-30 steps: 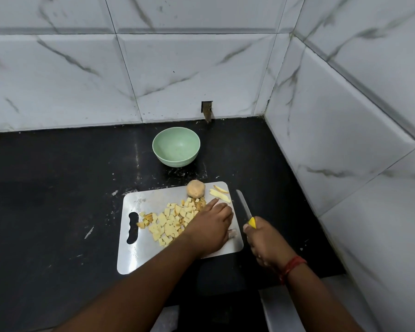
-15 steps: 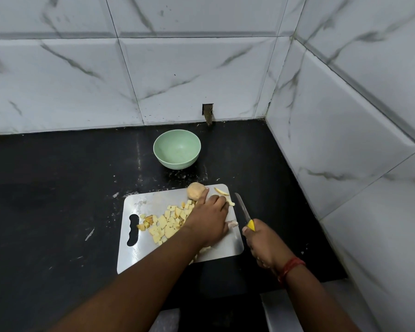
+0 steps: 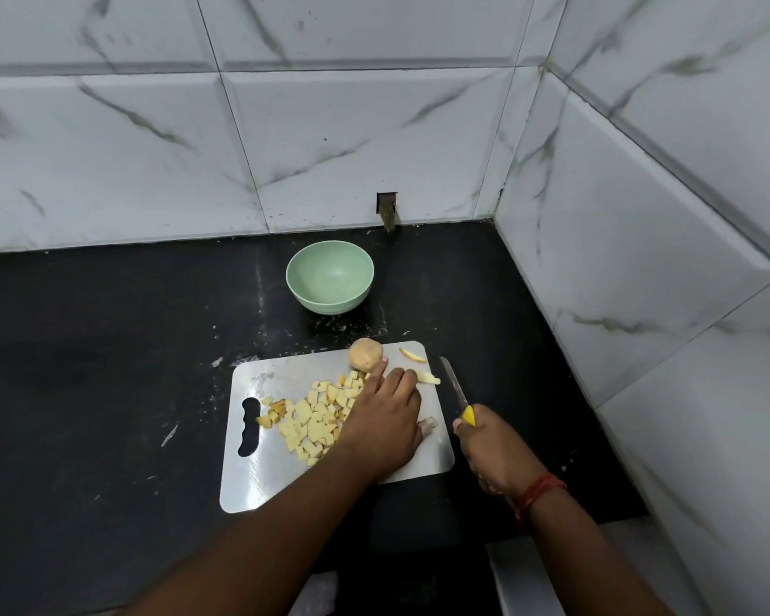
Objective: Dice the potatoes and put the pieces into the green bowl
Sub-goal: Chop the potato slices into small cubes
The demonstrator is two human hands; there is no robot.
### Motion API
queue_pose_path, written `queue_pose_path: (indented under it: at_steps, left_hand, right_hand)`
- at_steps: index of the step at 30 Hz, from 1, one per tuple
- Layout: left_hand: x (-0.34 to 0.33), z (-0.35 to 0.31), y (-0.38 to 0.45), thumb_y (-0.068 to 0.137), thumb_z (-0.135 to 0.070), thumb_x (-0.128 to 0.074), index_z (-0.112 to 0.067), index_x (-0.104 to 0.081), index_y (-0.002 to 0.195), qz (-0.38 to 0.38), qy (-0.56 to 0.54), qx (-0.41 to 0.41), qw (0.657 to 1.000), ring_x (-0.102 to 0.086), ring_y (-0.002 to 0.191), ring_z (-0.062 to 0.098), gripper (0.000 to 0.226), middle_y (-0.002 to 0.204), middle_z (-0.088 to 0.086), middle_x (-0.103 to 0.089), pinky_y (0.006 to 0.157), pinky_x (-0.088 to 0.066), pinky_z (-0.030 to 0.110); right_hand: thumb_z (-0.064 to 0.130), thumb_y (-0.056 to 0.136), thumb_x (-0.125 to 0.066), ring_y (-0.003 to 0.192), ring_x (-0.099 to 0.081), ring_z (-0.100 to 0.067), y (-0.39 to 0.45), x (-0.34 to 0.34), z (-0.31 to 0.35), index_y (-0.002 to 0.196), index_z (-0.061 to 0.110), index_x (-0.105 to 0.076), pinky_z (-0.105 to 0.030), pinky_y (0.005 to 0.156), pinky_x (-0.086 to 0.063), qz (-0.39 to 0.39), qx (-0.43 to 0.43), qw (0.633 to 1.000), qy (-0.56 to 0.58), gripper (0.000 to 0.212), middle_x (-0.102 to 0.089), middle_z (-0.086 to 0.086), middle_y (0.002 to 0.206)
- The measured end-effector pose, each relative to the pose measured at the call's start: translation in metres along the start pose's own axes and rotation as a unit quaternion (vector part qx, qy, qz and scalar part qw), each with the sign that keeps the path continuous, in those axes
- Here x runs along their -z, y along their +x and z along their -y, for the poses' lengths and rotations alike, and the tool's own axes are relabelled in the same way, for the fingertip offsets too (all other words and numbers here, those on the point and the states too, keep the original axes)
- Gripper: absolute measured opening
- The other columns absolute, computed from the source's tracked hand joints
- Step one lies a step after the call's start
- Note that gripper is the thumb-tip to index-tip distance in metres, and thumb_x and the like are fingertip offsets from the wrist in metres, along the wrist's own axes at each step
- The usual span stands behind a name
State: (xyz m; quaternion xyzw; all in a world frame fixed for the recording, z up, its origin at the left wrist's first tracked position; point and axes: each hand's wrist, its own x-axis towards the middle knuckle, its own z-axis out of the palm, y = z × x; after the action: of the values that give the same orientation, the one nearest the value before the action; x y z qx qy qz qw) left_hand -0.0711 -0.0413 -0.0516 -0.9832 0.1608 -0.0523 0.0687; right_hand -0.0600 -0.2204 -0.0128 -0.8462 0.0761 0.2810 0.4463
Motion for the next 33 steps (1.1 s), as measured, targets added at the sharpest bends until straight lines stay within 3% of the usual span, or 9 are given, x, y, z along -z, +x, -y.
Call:
queue_pose_path:
  at_steps: [3, 7, 14, 20, 26, 30, 33]
  left_hand:
    - [0.0, 0.002, 0.005, 0.103, -0.06, -0.028, -0.005, -0.041, 0.151, 0.047, -0.009, 0.003, 0.999, -0.033, 0.145, 0.03, 0.074, 0.154, 0.013, -0.041, 0.126, -0.008, 0.051]
    - [0.005, 0.003, 0.01, 0.105, -0.06, -0.021, -0.006, -0.026, 0.158, 0.091, -0.013, 0.013, 0.996, -0.021, 0.15, 0.029, 0.076, 0.162, 0.012, -0.029, 0.126, -0.003, 0.05]
    - [0.006, -0.003, 0.008, 0.104, -0.057, -0.026, -0.004, -0.048, 0.146, 0.07, -0.003, 0.017, 0.997, -0.039, 0.134, 0.03, 0.071, 0.144, 0.011, -0.045, 0.125, -0.01, 0.051]
    - [0.004, -0.004, 0.005, 0.104, -0.054, -0.032, -0.005, -0.053, 0.14, 0.057, 0.002, 0.011, 0.998, -0.046, 0.125, 0.029, 0.065, 0.132, 0.01, -0.051, 0.125, -0.015, 0.049]
    - [0.001, -0.002, 0.005, 0.104, -0.057, -0.028, -0.004, -0.032, 0.154, 0.065, -0.002, 0.036, 0.997, -0.038, 0.136, 0.032, 0.072, 0.144, 0.015, -0.043, 0.125, -0.009, 0.052]
    - [0.001, 0.0, 0.004, 0.105, -0.057, -0.021, -0.004, -0.024, 0.158, 0.081, 0.013, 0.044, 0.996, -0.023, 0.149, 0.035, 0.074, 0.158, 0.018, -0.033, 0.124, -0.001, 0.055]
    - [0.001, 0.0, 0.001, 0.105, -0.053, -0.029, -0.002, -0.044, 0.149, 0.063, 0.018, 0.024, 0.998, -0.033, 0.141, 0.034, 0.069, 0.149, 0.015, -0.041, 0.124, -0.006, 0.055]
  right_hand:
    - [0.031, 0.096, -0.043, 0.062, -0.043, -0.018, 0.002, -0.001, 0.002, 0.093, 0.012, -0.051, -0.031, 0.053, -0.035, -0.006, 0.002, 0.999, -0.037, 0.021, -0.05, -0.006, 0.077]
    - [0.032, 0.097, -0.043, 0.064, -0.046, -0.018, 0.001, 0.0, 0.003, 0.094, 0.014, -0.051, -0.032, 0.056, -0.037, -0.004, 0.001, 0.998, -0.064, 0.02, -0.052, -0.006, 0.08]
    - [0.03, 0.096, -0.044, 0.067, -0.048, -0.02, -0.001, -0.001, 0.004, 0.093, 0.012, -0.053, -0.036, 0.064, -0.041, -0.006, -0.009, 0.997, -0.073, 0.02, -0.054, -0.007, 0.08]
    - [0.031, 0.1, -0.044, 0.072, -0.052, -0.017, -0.001, -0.003, 0.009, 0.097, 0.015, -0.052, -0.033, 0.067, -0.043, 0.005, -0.015, 0.991, -0.133, 0.017, -0.056, -0.005, 0.086]
    - [0.03, 0.101, -0.045, 0.08, -0.053, -0.015, -0.001, -0.006, 0.014, 0.103, 0.013, -0.053, -0.032, 0.075, -0.045, -0.004, -0.001, 0.979, -0.203, 0.019, -0.054, -0.002, 0.088]
    - [0.03, 0.101, -0.044, 0.076, -0.051, -0.013, -0.001, -0.005, 0.015, 0.102, 0.013, -0.053, -0.029, 0.071, -0.042, -0.002, 0.004, 0.979, -0.202, 0.019, -0.052, 0.0, 0.085]
    - [0.03, 0.101, -0.044, 0.076, -0.051, -0.013, -0.001, -0.005, 0.016, 0.101, 0.014, -0.05, -0.028, 0.069, -0.041, 0.0, 0.0, 0.979, -0.206, 0.017, -0.053, -0.002, 0.088]
